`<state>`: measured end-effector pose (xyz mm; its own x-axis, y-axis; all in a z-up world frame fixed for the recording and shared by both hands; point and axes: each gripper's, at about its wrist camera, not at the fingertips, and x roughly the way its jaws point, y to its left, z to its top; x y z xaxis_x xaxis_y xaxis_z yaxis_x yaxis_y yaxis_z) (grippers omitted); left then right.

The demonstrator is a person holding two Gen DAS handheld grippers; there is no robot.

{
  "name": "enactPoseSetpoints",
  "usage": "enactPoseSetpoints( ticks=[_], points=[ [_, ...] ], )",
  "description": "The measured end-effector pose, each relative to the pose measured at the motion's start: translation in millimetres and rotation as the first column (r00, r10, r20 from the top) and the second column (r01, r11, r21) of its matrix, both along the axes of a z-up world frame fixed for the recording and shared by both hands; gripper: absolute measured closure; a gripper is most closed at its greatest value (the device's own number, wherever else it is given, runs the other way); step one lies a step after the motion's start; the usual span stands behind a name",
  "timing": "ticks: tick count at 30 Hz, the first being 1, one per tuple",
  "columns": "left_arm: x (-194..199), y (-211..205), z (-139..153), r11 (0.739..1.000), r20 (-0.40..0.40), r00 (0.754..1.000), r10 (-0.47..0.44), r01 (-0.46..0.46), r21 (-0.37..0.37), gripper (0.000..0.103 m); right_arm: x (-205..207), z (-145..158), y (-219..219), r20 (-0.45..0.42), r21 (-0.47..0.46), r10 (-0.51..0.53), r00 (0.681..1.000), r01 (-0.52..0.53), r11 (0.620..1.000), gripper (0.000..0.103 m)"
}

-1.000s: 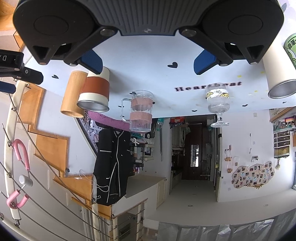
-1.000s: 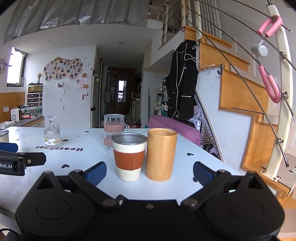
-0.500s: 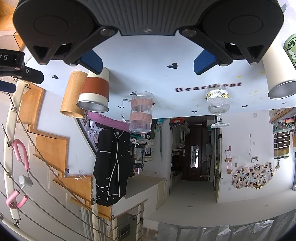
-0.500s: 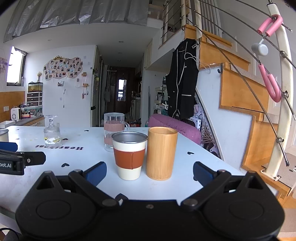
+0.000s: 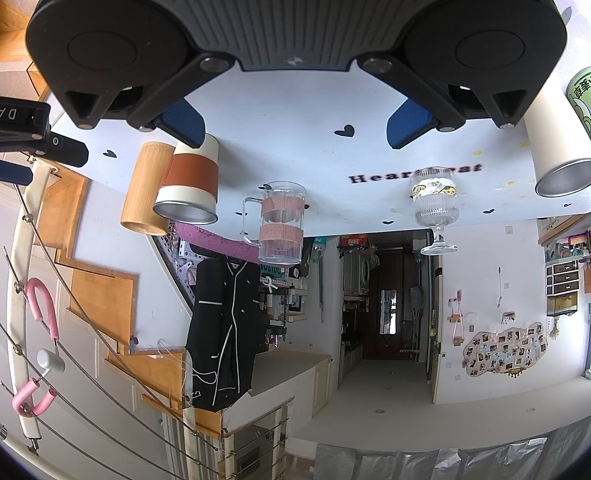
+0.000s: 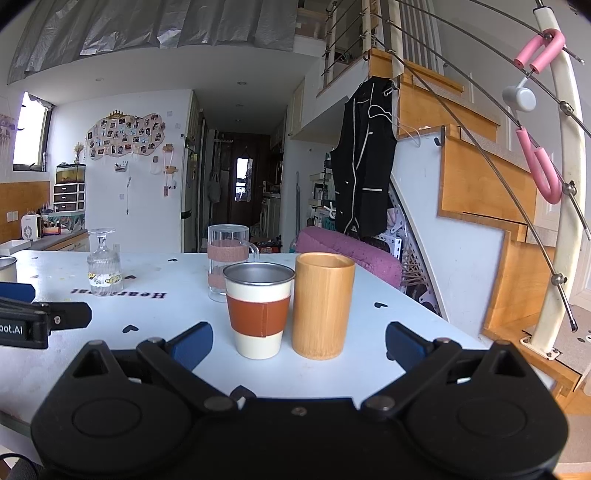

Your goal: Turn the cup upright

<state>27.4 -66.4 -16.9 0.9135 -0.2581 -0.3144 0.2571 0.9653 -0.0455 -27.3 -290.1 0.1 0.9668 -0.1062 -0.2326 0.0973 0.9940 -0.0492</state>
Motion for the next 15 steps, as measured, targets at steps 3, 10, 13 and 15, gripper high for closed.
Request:
enactPoseSetpoints(
  ticks=[3,10,13,15],
  points=[
    [0.0,-0.1,0.1,1.0,0.0,1.0,0.0,0.0,0.0,0.0,0.1,0.1,-0.2,0.0,0.001,0.0,1.0,0.0,1.0,0.002],
    [-0.1,1.1,-1.3,1.0,-0.002,1.0,0.003,-0.003,0.001,0.0,0.0,0.2,-0.3,0.0,0.001,0.0,1.0,0.0,1.0,0.002],
    [0.2,0.3,-0.6,1.0,-0.001,1.0,0.002,-0.002,0.001,0.0,0.1,0.2,-0.3,-0.001,0.001,0.0,1.0,0.0,1.0,0.002],
    [0.5,0.5,-1.2,1.0,-0.001,1.0,0.002,-0.002,0.001,0.0,0.5,0.1,-0.6,-0.001,0.001,0.0,1.0,0.0,1.0,0.002]
  ],
)
